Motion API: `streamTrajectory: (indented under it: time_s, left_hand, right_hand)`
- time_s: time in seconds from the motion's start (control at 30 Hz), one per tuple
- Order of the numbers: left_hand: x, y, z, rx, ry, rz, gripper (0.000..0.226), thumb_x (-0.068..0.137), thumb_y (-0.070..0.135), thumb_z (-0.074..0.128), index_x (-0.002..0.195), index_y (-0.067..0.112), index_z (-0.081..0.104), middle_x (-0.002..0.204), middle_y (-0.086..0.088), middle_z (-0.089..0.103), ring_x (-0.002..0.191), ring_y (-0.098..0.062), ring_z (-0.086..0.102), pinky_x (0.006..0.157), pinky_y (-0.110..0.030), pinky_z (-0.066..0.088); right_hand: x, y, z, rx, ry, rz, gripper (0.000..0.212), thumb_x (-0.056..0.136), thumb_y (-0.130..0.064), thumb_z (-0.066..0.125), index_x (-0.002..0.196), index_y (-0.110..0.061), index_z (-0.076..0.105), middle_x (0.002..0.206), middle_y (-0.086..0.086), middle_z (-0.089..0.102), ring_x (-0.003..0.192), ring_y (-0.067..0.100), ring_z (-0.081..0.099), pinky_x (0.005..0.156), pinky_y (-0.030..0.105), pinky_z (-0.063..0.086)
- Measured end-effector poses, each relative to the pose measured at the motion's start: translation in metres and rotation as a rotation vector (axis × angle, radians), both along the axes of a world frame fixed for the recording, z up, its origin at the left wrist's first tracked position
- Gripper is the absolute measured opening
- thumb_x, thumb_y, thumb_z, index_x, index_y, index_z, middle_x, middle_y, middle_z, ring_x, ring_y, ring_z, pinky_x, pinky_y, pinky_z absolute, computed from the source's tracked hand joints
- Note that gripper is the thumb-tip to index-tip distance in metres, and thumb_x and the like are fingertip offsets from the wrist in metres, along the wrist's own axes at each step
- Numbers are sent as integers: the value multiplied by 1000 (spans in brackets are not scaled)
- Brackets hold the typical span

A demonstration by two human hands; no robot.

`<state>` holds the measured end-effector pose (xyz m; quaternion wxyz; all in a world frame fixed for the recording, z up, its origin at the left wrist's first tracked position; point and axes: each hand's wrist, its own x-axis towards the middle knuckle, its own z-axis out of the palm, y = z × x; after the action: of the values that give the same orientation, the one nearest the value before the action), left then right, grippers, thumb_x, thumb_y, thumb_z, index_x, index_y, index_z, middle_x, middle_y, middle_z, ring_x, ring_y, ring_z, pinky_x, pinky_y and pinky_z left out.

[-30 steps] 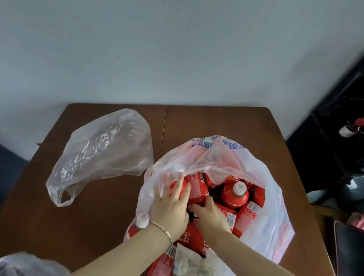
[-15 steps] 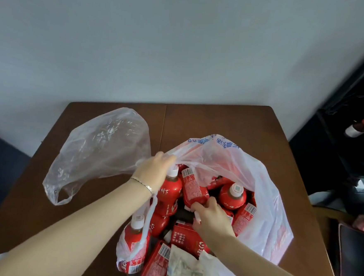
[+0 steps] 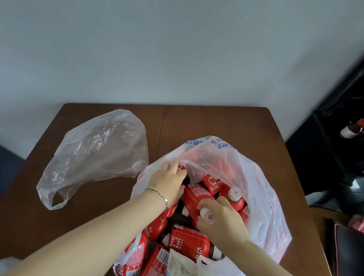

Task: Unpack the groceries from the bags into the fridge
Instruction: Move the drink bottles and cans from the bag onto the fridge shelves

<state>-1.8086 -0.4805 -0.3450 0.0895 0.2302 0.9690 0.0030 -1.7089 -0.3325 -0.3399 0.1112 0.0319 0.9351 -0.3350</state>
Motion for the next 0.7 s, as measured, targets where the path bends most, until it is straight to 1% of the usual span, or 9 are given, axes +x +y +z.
streamTrajectory:
  time_s: [0.13, 0.23, 0.33, 0.43, 0.53, 0.57, 0.63, 0.67, 0.7]
  left_hand:
    - [-12, 14, -11, -117, -68, 9, 34, 93, 16, 47, 127, 11, 45, 134, -11, 38, 118, -30, 40, 94, -34, 38]
    - [-12, 32, -13, -237, -147, -65, 41, 92, 13, 49, 132, 12, 40, 133, -19, 43, 120, -38, 43, 101, -44, 38]
    - [4, 38, -4, -256, -168, -103, 42, 92, 6, 48, 133, 9, 37, 124, -21, 45, 112, -38, 47, 90, -43, 46]
    - [33, 25, 16, -191, -124, -135, 43, 91, 6, 49, 131, 10, 35, 123, -17, 42, 106, -32, 49, 82, -37, 48]
    - [63, 14, 33, -88, -49, -133, 32, 96, 21, 44, 126, 11, 40, 119, -11, 44, 98, -24, 52, 70, -30, 47]
    - [71, 11, 32, -18, 17, -149, 33, 94, 29, 51, 121, 11, 46, 114, -9, 48, 93, -22, 55, 62, -28, 45]
    - [82, 8, 23, 60, 35, -190, 45, 63, 42, 82, 93, 14, 63, 91, -4, 59, 67, -15, 60, 40, -22, 37]
    - [84, 8, 17, 76, 43, -214, 52, 46, 46, 88, 81, 16, 65, 79, -2, 61, 55, -12, 58, 33, -18, 30]
    - [84, 9, 11, 121, 64, -220, 56, 38, 51, 89, 76, 18, 64, 73, 0, 61, 50, -9, 56, 30, -15, 26]
  right_hand:
    - [1, 3, 12, -38, 53, -40, 15, 83, -30, 61, 97, -35, 62, 93, -11, 50, 78, 10, 56, 59, 13, 44]
    - [3, 14, 22, -58, 48, -67, 10, 81, -32, 62, 90, -35, 63, 92, -13, 59, 79, 8, 58, 65, 17, 48]
    - [13, 27, 25, -3, -13, -44, 9, 81, -33, 61, 90, -32, 62, 90, -12, 59, 79, 8, 56, 64, 14, 45]
    - [22, 33, 22, 22, -32, 1, 9, 81, -36, 62, 89, -33, 60, 91, -11, 59, 81, 8, 57, 67, 14, 46]
    - [27, 29, 17, -18, -57, 40, 13, 78, -41, 64, 87, -34, 58, 92, -11, 59, 83, 8, 57, 69, 16, 46]
    - [28, 26, 16, -37, -62, 49, 16, 77, -43, 65, 88, -32, 59, 91, -11, 60, 83, 9, 57, 69, 17, 45]
    - [27, 21, 14, -69, -49, 38, 22, 75, -45, 67, 91, -31, 62, 90, -11, 60, 82, 8, 57, 68, 18, 46]
    - [25, 21, 15, -82, -44, 26, 24, 74, -44, 69, 93, -31, 62, 90, -12, 61, 81, 6, 57, 68, 16, 46]
    - [24, 22, 16, -92, -48, 18, 25, 73, -42, 70, 94, -31, 61, 90, -13, 61, 81, 4, 57, 68, 15, 45]
